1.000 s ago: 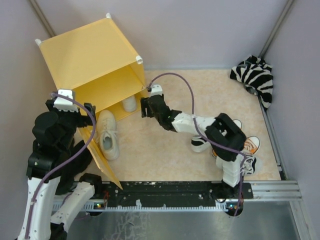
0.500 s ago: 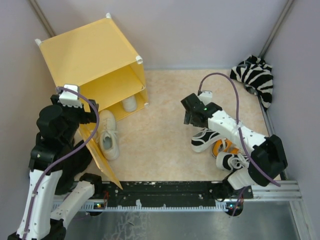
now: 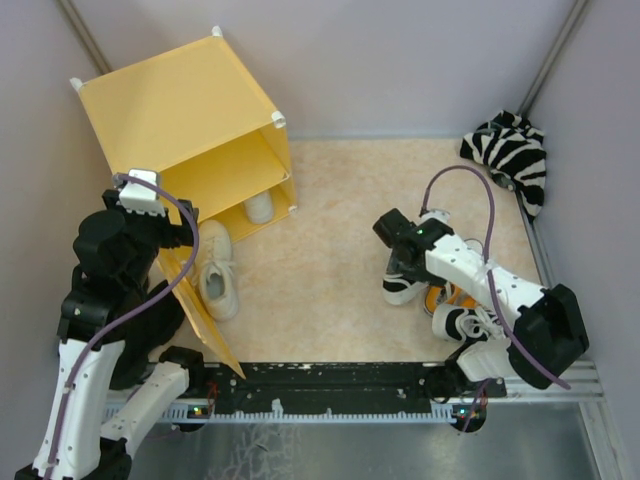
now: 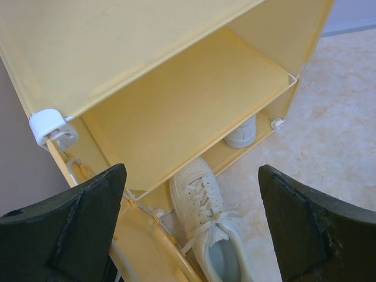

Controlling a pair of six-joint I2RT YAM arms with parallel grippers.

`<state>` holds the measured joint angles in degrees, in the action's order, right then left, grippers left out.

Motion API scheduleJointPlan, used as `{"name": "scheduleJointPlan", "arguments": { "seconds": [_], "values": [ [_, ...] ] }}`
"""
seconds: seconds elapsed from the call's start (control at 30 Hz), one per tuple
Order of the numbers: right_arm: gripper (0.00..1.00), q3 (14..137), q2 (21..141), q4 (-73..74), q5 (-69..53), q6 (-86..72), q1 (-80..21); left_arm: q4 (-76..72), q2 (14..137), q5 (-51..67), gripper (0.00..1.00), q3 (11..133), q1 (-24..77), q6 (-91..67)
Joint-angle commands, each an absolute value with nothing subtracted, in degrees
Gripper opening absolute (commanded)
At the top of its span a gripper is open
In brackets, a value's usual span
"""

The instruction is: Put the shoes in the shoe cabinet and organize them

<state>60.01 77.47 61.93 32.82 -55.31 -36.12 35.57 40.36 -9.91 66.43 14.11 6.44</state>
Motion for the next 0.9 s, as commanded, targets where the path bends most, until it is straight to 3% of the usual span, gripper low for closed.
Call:
{"name": "scheduleJointPlan", "arguments": {
  "seconds": [0.0, 0.1, 0.17, 0.23, 0.27, 0.3, 0.5, 0.63, 0.87],
  "values": [
    [0.83, 54.9, 75.6, 58.0, 32.2, -58.6, -33.8, 35.4, 40.8, -9.1, 0.99, 66.3, 14.3, 6.5],
    [0.81, 52.0, 76.7, 53.6, 30.3, -56.8, -31.9, 35.3, 40.7, -9.5, 0.99, 66.2, 14.3, 6.7],
    [0.71, 51.4, 77.4, 52.6, 30.4, -56.1, -31.5, 35.4, 40.7, -10.0, 0.99, 66.3, 14.3, 6.9],
    [0.27, 51.3, 77.3, 52.1, 30.6, -55.6, -31.5, 35.5, 40.6, -10.7, 0.99, 66.8, 14.3, 7.0],
    [0.11, 51.1, 77.0, 51.9, 30.8, -55.4, -31.5, 35.5, 40.6, -10.9, 0.99, 67.0, 14.3, 7.1],
    [0.00, 51.2, 76.4, 51.3, 30.9, -54.5, -31.5, 35.6, 40.5, -11.0, 0.99, 67.2, 14.3, 7.1],
    [0.00, 50.3, 69.2, 39.9, 24.9, -43.6, -32.8, 35.7, 40.3, -10.8, 0.99, 67.4, 14.3, 6.9],
    [0.00, 49.5, 67.7, 25.5, 9.4, -38.2, -34.7, 35.9, 40.0, -11.0, 0.99, 67.7, 14.3, 6.9],
    [0.00, 60.7, 85.2, 16.6, 2.6, -33.1, -47.5, 36.3, 39.8, -11.2, 0.99, 68.2, 14.3, 6.5]
  ]
}}
